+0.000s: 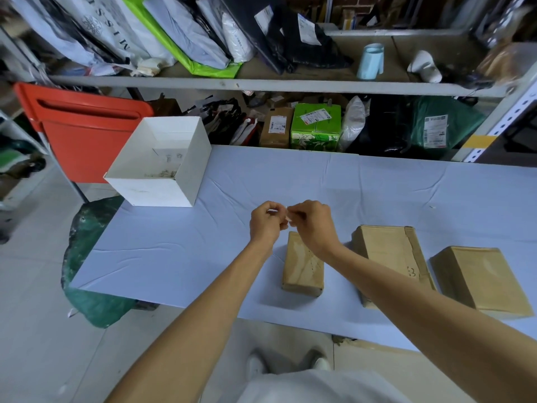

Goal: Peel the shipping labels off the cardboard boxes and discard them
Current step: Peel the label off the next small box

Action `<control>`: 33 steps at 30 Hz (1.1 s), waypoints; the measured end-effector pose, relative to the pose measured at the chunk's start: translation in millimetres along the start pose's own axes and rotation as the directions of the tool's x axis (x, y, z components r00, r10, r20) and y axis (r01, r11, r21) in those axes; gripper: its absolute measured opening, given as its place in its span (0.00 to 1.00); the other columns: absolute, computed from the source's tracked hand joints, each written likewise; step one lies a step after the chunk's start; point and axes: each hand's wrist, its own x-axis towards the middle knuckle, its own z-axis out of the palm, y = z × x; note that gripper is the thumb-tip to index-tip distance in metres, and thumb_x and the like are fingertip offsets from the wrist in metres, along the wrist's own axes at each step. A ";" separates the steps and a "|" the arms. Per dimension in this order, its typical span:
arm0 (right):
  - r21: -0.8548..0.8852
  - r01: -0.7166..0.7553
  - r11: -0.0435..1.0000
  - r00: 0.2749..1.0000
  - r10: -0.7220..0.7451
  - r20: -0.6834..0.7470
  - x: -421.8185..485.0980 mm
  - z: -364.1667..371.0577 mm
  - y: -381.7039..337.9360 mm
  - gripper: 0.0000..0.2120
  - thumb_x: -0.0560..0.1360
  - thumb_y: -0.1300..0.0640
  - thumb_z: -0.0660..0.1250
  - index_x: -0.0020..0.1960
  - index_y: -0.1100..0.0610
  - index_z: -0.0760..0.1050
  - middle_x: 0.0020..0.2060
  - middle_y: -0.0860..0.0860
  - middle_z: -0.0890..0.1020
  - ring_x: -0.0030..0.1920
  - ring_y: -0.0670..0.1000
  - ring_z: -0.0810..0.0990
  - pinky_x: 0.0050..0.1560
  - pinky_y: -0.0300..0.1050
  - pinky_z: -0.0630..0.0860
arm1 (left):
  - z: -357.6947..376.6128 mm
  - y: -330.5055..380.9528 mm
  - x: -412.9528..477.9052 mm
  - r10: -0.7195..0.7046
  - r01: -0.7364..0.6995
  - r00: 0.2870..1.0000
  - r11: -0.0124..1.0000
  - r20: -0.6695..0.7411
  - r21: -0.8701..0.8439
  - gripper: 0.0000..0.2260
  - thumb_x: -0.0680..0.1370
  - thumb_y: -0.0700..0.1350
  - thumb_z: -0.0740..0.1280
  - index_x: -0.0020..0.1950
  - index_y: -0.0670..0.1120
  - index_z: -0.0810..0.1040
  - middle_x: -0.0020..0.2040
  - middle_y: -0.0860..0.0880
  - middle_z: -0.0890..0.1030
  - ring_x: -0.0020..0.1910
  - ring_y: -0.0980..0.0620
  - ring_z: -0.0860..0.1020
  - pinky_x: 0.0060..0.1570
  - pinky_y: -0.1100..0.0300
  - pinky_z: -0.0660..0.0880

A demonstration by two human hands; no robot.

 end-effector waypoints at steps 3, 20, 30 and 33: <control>-0.110 0.098 0.989 0.995 -0.094 0.040 -1.4 1.1 -1.8 0.11 0.80 0.63 0.60 0.48 0.63 0.81 0.39 0.58 0.78 0.39 0.55 0.77 0.40 0.45 0.72 | 4.3 2.1 1.1 -0.066 0.055 0.996 0.982 -0.055 -0.179 0.03 0.77 0.36 0.67 0.44 0.41 0.79 0.40 0.45 0.82 0.38 0.51 0.81 0.43 0.62 0.80; 0.169 -0.102 0.980 0.992 0.113 -0.054 0.2 -3.2 -17.2 0.10 0.77 0.59 0.67 0.42 0.64 0.83 0.32 0.56 0.84 0.34 0.49 0.84 0.42 0.49 0.82 | -5.9 15.4 2.9 0.136 -0.139 0.990 0.981 0.027 0.138 0.06 0.79 0.41 0.66 0.46 0.42 0.81 0.45 0.47 0.83 0.46 0.50 0.81 0.50 0.58 0.78; 0.321 -0.073 0.944 0.997 0.078 -0.002 5.7 -1.3 -22.1 0.09 0.73 0.54 0.72 0.45 0.61 0.83 0.35 0.52 0.85 0.36 0.48 0.85 0.44 0.48 0.83 | -29.2 24.6 1.0 0.124 -0.124 0.991 0.992 0.048 0.004 0.04 0.76 0.37 0.69 0.46 0.46 0.77 0.47 0.44 0.82 0.45 0.48 0.80 0.47 0.60 0.79; 0.277 -0.099 0.956 0.995 0.090 0.044 13.8 8.9 -27.4 0.05 0.72 0.60 0.73 0.46 0.61 0.82 0.36 0.53 0.85 0.37 0.48 0.84 0.43 0.43 0.82 | -46.5 21.3 -0.7 0.144 -0.143 0.990 0.989 -0.007 0.029 0.07 0.73 0.35 0.73 0.41 0.46 0.79 0.41 0.48 0.82 0.45 0.51 0.80 0.47 0.63 0.78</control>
